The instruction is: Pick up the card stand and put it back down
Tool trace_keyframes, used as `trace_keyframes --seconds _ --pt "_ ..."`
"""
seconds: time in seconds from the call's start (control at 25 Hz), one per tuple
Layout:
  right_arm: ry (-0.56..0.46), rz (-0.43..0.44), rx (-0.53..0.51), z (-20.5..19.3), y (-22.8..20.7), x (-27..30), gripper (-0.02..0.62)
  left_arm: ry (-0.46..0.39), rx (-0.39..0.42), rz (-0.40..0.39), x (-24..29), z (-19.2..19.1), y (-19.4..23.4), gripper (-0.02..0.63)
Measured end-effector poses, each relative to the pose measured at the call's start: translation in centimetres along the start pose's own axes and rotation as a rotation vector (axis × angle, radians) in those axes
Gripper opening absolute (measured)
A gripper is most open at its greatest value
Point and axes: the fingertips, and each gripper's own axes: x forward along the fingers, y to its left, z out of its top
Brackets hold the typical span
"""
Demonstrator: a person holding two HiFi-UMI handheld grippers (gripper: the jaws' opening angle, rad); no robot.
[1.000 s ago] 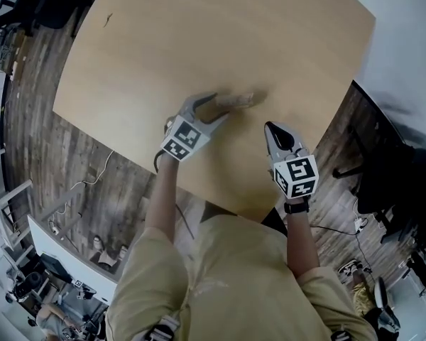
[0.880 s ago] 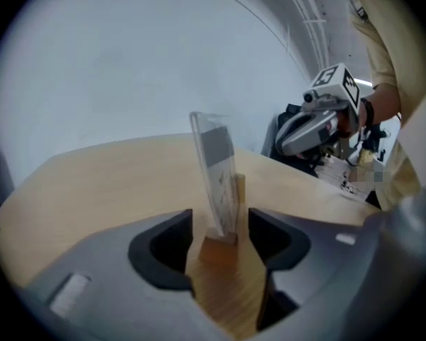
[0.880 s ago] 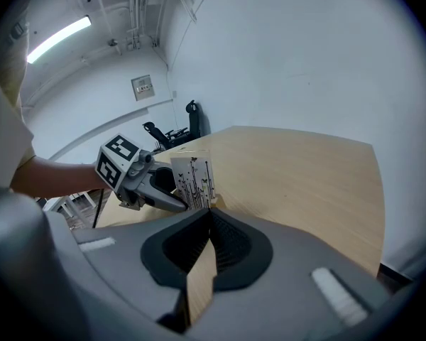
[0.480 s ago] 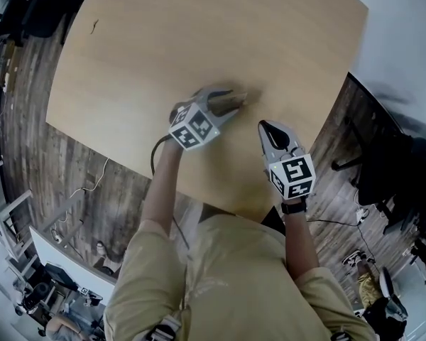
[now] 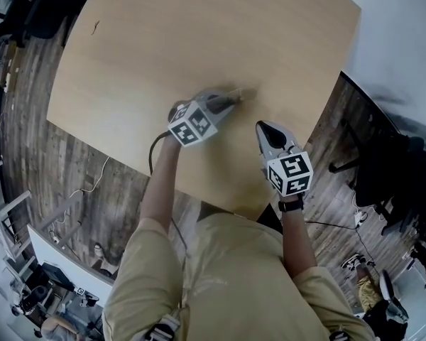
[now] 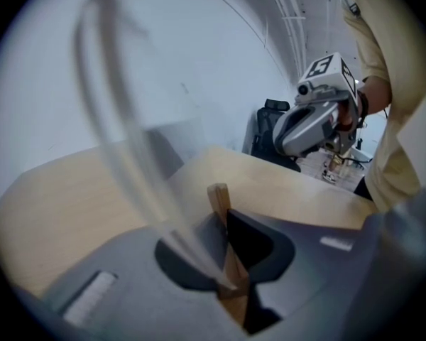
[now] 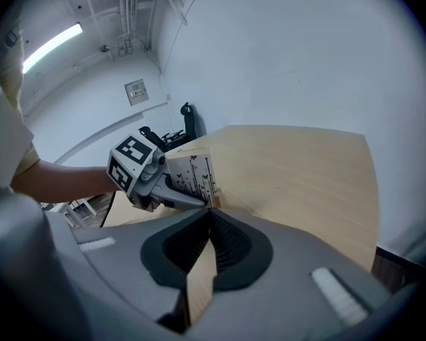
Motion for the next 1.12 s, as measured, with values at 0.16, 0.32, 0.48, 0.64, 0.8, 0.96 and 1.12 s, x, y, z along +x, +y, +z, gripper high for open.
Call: trace_keyframes --seconds 0.16,0.32,0.48,0.64,0.8,0.96,1.12 --pt "-0.036 0.018 0.042 0.8 0.1 -1.1 0.005 0.023 -0.017 0.034 -0.7 0.9 -1.4 0.043" --pt "-0.091 0.042 0.047 2.4 0.6 -2.8 0.005 0.013 -0.111 0.135 -2.5 2.8 -1.7 0.043" --pt "-0.149 0.055 0.018 4.3 1.0 -5.5 0.005 -0.001 -0.210 0.247 -4.6 5.9 -2.8 0.042" --pt "-0.212 0.070 -0.032 6.7 1.8 -8.8 0.005 -0.047 -0.283 0.341 -6.8 10.0 -4.6 0.043" --pt "-0.284 0.076 -0.078 8.6 2.8 -12.7 0.005 -0.102 -0.303 0.408 -9.3 13.9 -7.4 0.042" --pt "-0.354 0.062 -0.104 9.7 3.4 -16.8 0.005 -0.139 -0.301 0.472 -11.6 17.2 -10.3 0.043" --pt "-0.407 0.046 -0.124 10.1 3.7 -20.4 0.005 -0.205 -0.294 0.535 -13.7 20.4 -13.2 0.043"
